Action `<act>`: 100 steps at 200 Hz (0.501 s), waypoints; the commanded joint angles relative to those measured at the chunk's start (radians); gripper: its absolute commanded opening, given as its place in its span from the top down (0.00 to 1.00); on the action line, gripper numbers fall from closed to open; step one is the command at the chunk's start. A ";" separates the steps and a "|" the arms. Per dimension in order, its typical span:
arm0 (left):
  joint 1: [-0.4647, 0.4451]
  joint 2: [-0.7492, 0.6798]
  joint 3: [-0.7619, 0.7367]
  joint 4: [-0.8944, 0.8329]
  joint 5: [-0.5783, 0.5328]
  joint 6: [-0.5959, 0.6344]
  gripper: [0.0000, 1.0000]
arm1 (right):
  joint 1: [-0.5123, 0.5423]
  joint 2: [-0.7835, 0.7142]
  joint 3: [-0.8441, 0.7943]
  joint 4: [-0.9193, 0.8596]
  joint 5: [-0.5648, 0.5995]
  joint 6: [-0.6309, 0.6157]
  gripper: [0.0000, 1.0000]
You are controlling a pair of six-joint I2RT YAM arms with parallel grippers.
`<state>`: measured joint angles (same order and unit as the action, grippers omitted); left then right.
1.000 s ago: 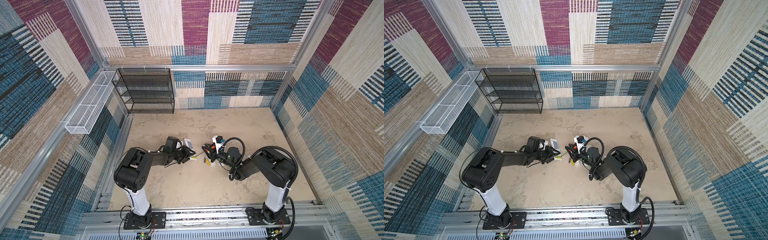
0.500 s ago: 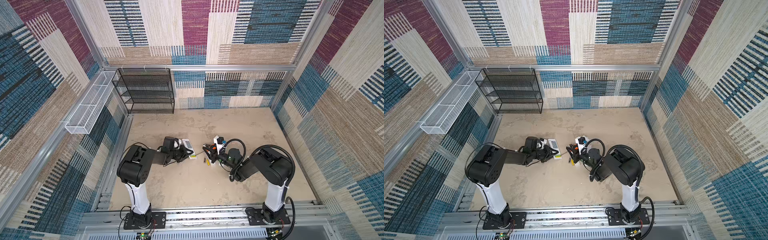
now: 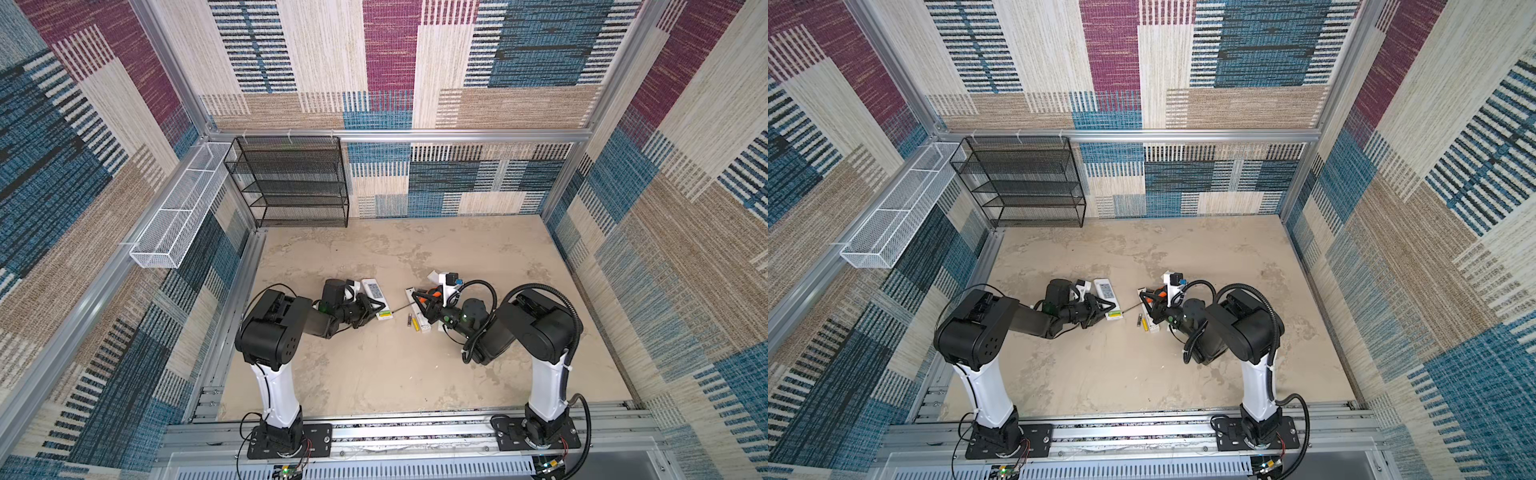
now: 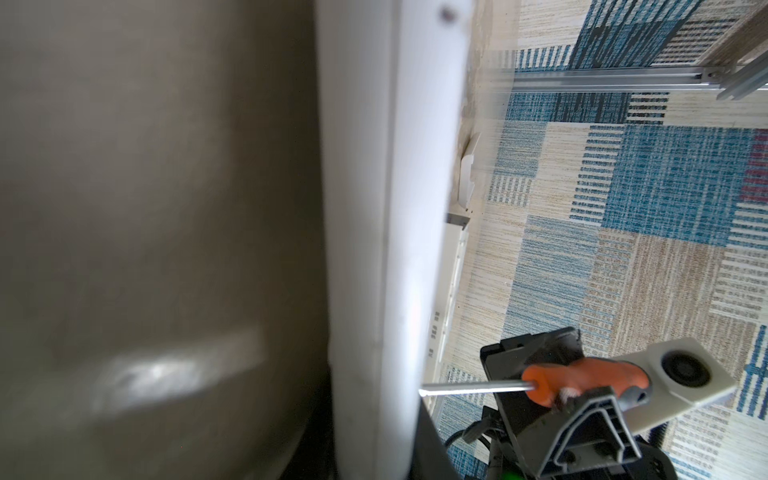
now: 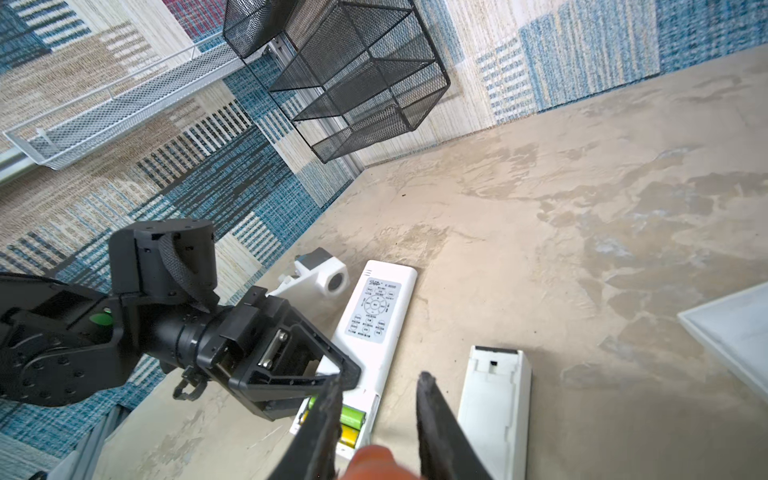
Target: Unload the batteries from the remote control
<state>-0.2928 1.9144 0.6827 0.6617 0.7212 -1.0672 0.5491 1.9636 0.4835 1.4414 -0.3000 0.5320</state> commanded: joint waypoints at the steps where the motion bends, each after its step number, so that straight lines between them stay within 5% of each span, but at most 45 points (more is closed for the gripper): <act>1: 0.004 0.004 -0.005 -0.059 -0.001 -0.025 1.00 | -0.004 -0.013 -0.009 0.148 -0.036 0.085 1.00; 100: 0.007 -0.001 0.026 -0.120 0.020 0.018 1.00 | 0.002 -0.084 0.071 -0.132 0.015 -0.050 1.00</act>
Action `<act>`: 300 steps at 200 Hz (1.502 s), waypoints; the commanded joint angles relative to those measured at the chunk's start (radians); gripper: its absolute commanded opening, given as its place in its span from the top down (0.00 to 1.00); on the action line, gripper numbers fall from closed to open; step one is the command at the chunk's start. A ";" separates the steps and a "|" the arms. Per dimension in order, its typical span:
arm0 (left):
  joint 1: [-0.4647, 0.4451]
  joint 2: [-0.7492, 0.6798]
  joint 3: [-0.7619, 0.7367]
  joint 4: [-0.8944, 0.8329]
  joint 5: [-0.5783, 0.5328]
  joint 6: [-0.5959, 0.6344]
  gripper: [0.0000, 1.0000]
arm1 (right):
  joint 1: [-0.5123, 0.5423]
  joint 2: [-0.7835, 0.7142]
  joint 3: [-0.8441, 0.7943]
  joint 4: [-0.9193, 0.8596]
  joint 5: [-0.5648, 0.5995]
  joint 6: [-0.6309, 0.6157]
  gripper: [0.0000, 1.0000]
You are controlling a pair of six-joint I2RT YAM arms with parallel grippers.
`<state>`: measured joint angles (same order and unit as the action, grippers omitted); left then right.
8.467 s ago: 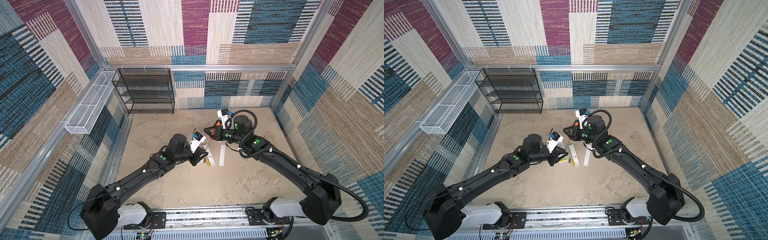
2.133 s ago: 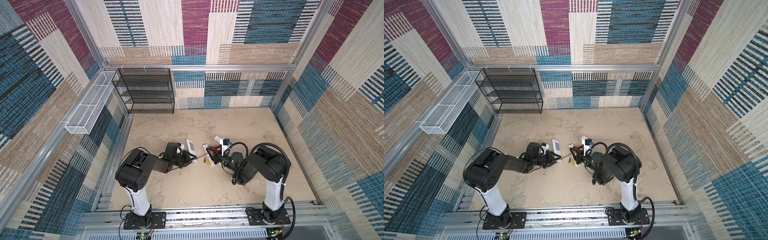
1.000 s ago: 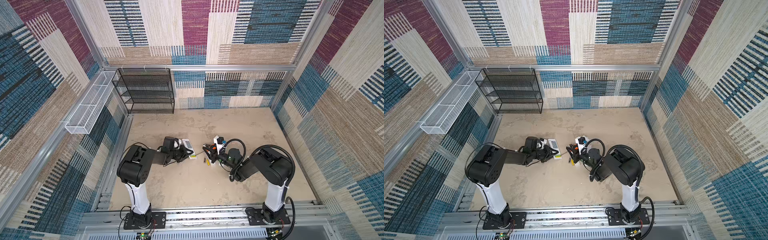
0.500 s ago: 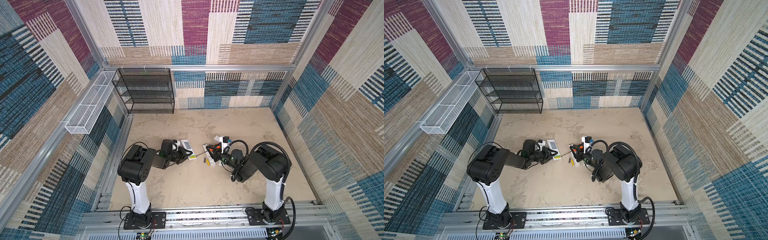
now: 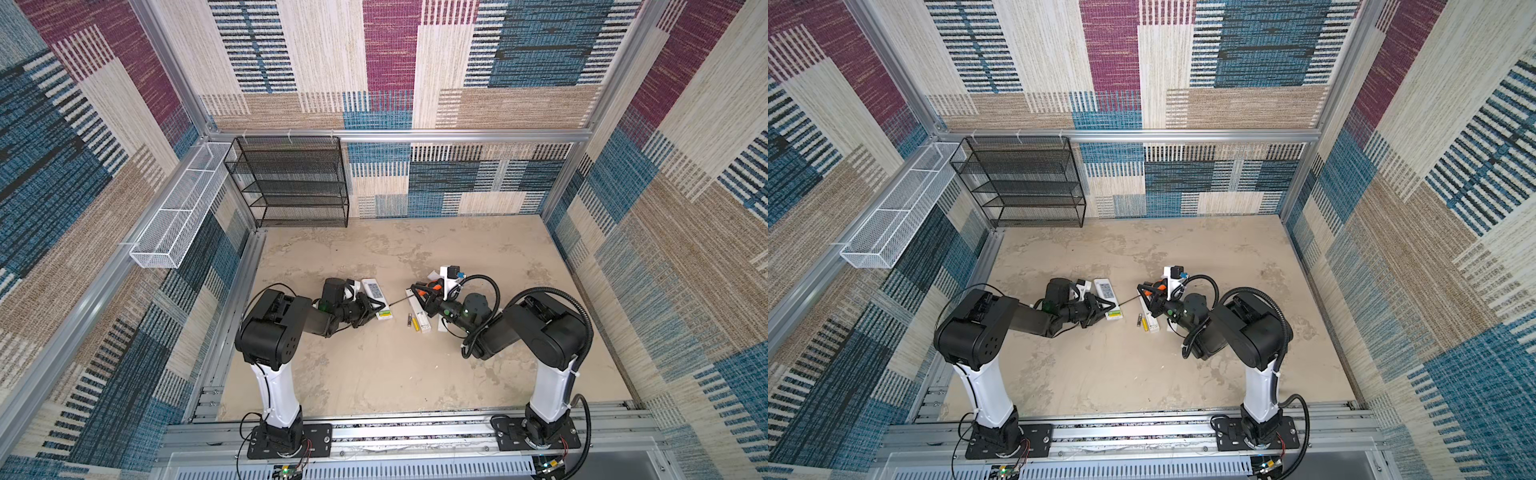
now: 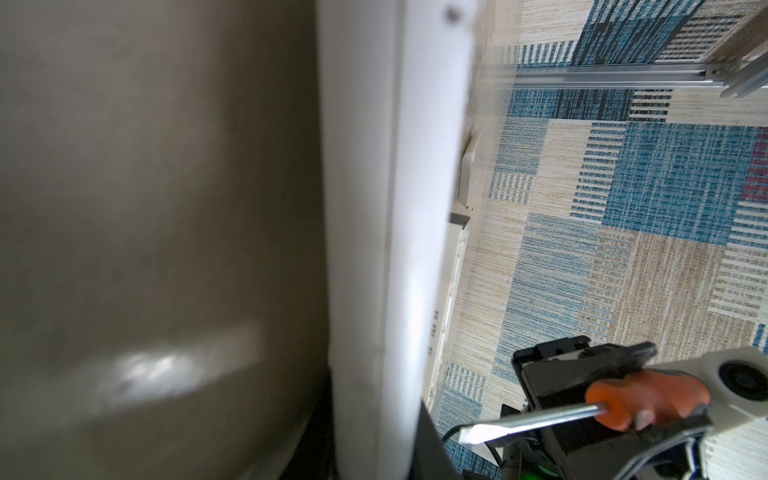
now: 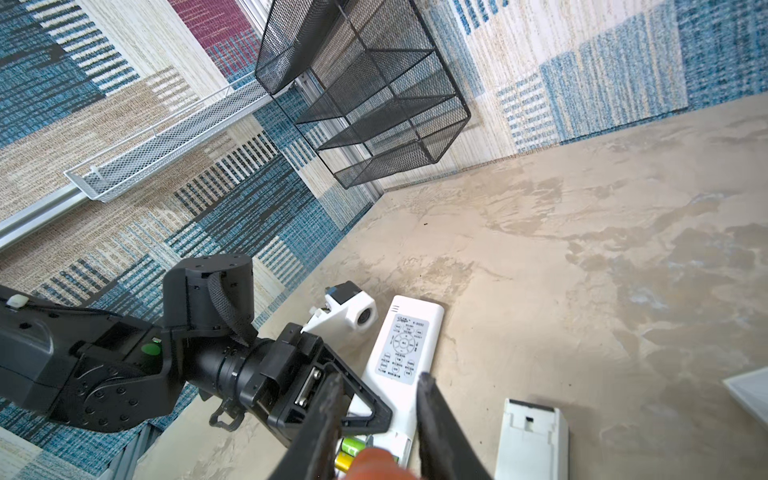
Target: Unload the batteries from the remote control
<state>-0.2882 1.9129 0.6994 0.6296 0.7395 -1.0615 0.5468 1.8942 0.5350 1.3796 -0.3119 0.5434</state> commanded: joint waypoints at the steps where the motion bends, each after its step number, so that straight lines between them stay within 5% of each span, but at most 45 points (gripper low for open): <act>1: 0.002 0.000 0.009 -0.090 0.001 0.013 1.00 | 0.004 -0.016 0.020 -0.075 0.028 -0.062 1.00; 84: 0.002 0.003 0.032 -0.160 -0.005 0.046 0.84 | 0.012 -0.014 0.076 -0.209 0.021 -0.142 1.00; 300: 0.002 0.027 0.028 -0.151 0.006 0.047 0.88 | 0.022 -0.048 0.090 -0.294 -0.028 -0.117 1.00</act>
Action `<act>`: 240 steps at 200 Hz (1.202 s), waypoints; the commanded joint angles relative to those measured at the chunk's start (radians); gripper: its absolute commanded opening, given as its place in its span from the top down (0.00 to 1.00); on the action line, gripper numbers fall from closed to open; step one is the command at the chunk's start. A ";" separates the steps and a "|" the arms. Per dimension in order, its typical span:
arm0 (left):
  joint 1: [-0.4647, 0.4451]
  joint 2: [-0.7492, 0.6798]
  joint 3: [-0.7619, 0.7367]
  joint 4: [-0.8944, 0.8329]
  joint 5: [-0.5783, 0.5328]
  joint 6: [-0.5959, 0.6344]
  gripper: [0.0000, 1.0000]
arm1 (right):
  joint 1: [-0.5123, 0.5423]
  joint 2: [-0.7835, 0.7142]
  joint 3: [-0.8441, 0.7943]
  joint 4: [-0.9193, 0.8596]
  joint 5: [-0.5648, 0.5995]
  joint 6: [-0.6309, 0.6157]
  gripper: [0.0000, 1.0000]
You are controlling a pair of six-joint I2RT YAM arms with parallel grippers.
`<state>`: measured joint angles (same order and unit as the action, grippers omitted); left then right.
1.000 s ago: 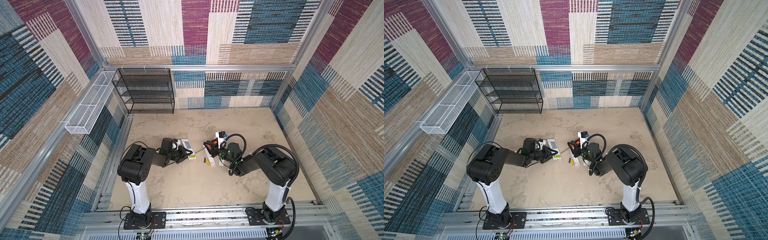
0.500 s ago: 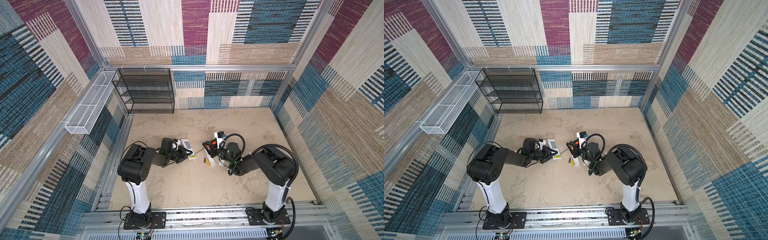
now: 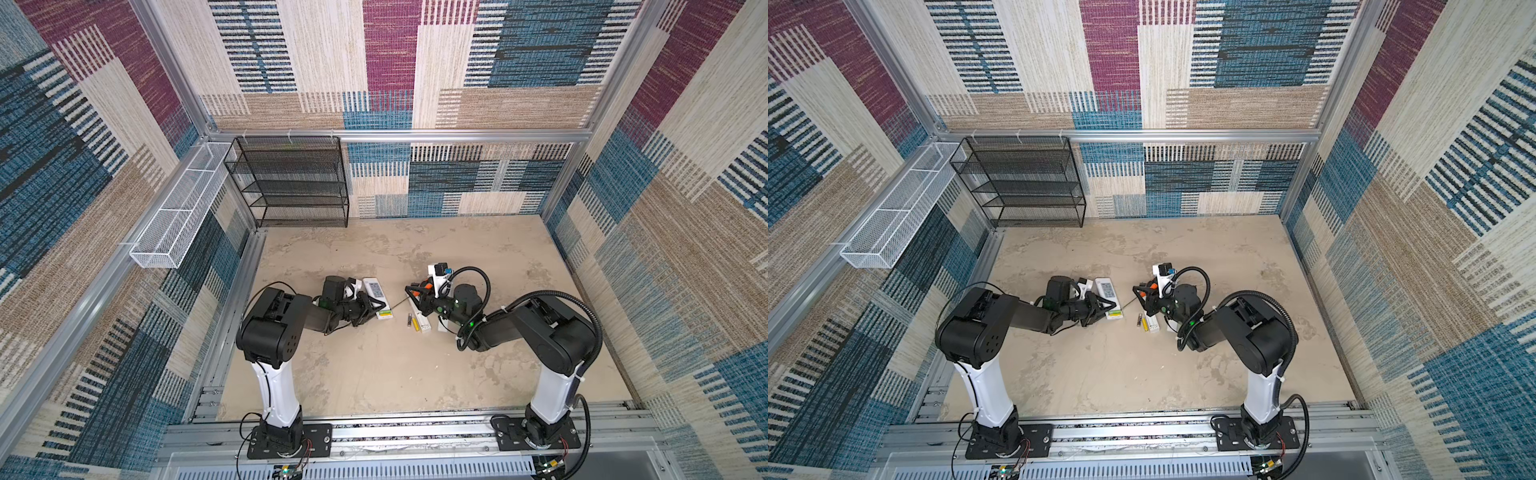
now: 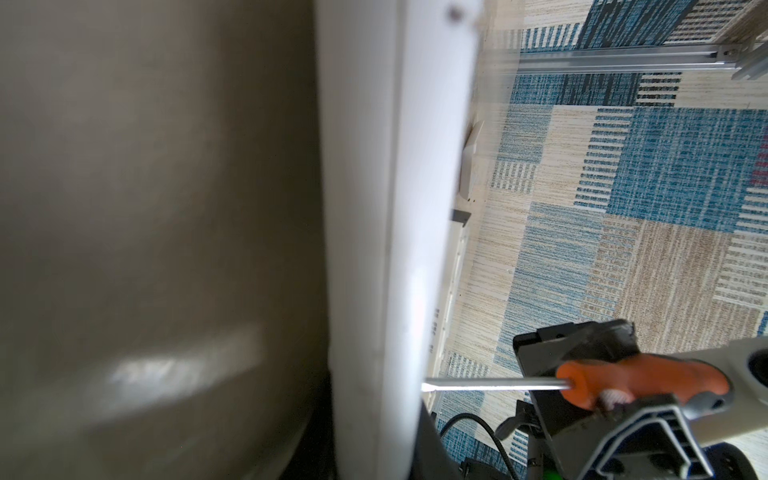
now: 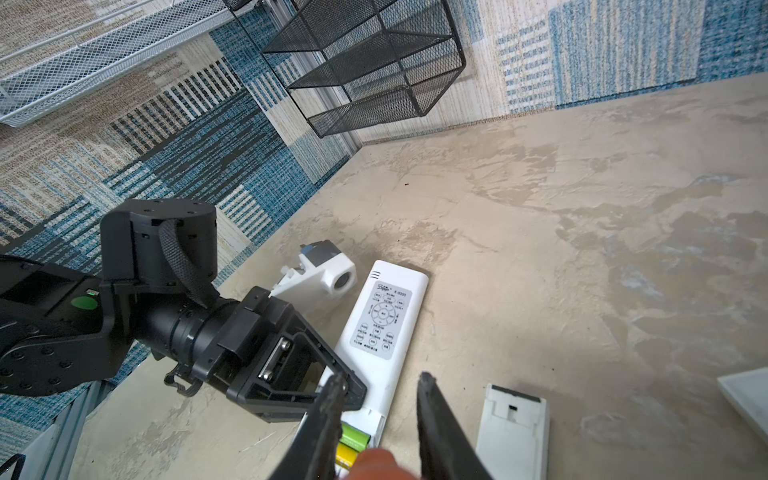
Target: Unload the batteries from the remote control
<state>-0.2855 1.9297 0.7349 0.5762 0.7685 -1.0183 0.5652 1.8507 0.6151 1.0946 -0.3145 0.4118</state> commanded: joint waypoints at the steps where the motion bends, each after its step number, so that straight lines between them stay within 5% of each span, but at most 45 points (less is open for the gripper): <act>1: -0.001 0.010 -0.007 -0.098 -0.023 0.004 0.88 | 0.004 -0.005 0.010 -0.010 -0.026 0.017 1.00; 88: 0.000 0.018 -0.014 -0.096 -0.022 0.008 0.88 | 0.005 0.026 0.085 -0.132 -0.074 0.087 1.00; 160: 0.000 0.050 0.011 -0.111 0.022 0.011 0.87 | 0.007 0.082 0.095 -0.141 -0.214 -0.065 1.00; 240: 0.002 0.078 0.026 -0.128 0.049 0.007 0.86 | 0.010 0.136 0.120 -0.239 -0.193 -0.122 1.00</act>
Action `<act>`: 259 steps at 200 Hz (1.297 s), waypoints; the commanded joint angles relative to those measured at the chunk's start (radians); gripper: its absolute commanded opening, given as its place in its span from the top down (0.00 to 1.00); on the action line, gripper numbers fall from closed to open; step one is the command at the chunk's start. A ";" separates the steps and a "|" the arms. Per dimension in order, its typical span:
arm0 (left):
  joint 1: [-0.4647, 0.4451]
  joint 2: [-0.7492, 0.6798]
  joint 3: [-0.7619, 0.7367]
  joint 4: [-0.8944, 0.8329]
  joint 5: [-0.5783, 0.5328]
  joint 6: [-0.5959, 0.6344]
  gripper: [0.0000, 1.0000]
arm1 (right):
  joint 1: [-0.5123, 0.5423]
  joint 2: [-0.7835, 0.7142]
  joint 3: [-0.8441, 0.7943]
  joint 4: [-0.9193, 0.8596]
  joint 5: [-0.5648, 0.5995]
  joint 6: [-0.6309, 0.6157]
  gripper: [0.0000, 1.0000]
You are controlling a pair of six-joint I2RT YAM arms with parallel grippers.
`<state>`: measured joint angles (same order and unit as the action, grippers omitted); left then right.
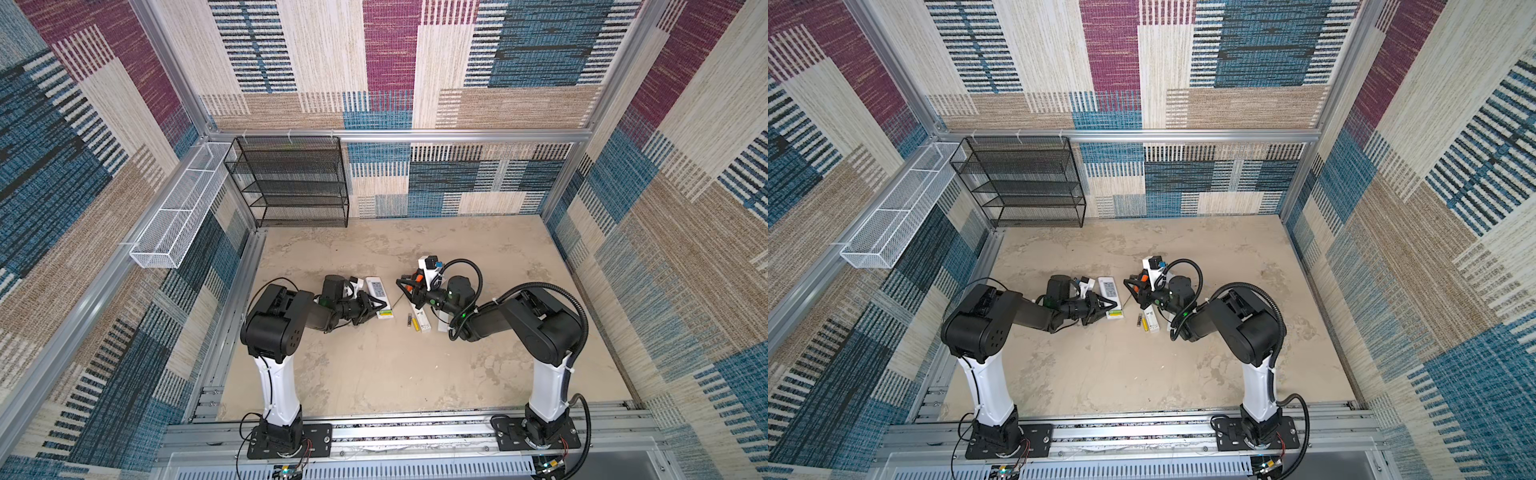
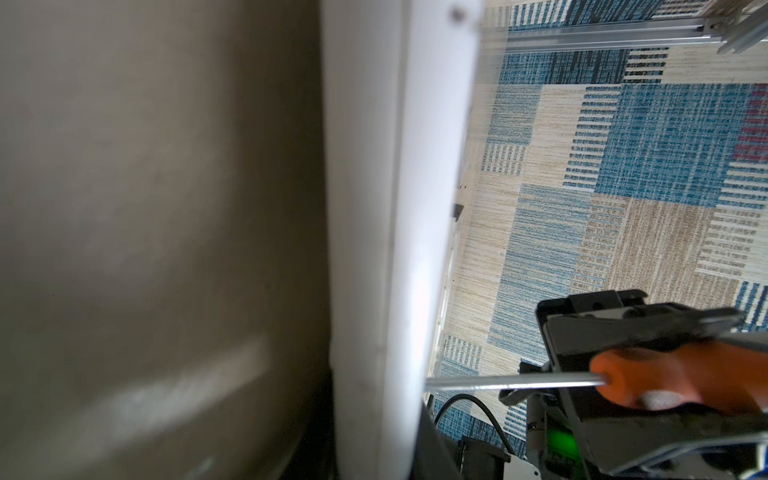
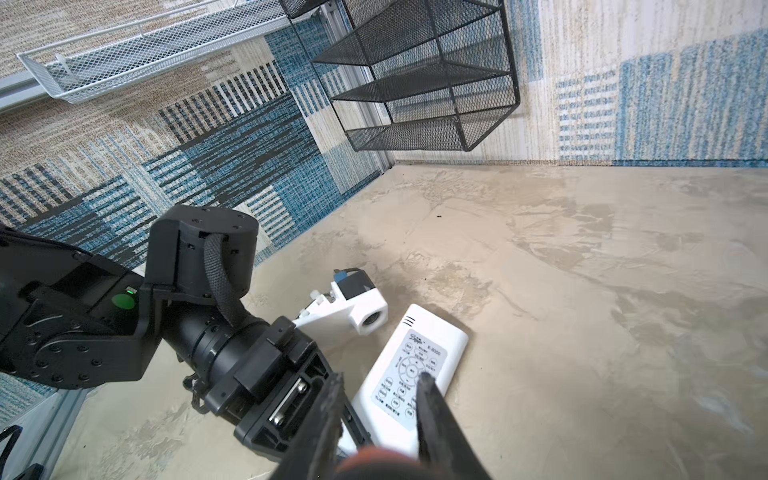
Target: Unload the batteries from the remote control
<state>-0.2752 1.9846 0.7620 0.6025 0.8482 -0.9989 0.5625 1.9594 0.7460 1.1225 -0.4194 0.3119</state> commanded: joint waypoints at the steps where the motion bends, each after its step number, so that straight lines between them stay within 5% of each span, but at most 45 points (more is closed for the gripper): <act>1: -0.009 0.023 -0.002 -0.154 -0.031 -0.013 0.86 | 0.013 0.027 -0.010 -0.270 -0.085 -0.024 1.00; 45: -0.009 0.027 0.004 -0.174 -0.032 -0.001 0.86 | 0.024 0.028 -0.002 -0.310 -0.101 -0.038 1.00; 97: -0.009 0.022 0.003 -0.179 -0.031 0.004 0.85 | 0.014 0.071 -0.104 0.091 -0.212 0.313 1.00; 132: -0.008 0.003 0.011 -0.186 -0.024 0.010 0.84 | 0.010 0.010 -0.112 0.174 -0.226 0.417 1.00; 199: -0.008 -0.102 -0.010 -0.194 -0.020 0.017 0.84 | -0.018 -0.130 -0.178 0.286 -0.129 0.489 1.00; 259: -0.009 -0.150 0.011 -0.293 -0.054 0.091 0.84 | -0.016 -0.246 -0.184 0.041 -0.034 0.318 1.00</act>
<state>-0.2840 1.8465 0.7578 0.3626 0.8120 -0.9607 0.5438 1.7596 0.5541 1.2781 -0.5072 0.7292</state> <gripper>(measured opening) 0.215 0.298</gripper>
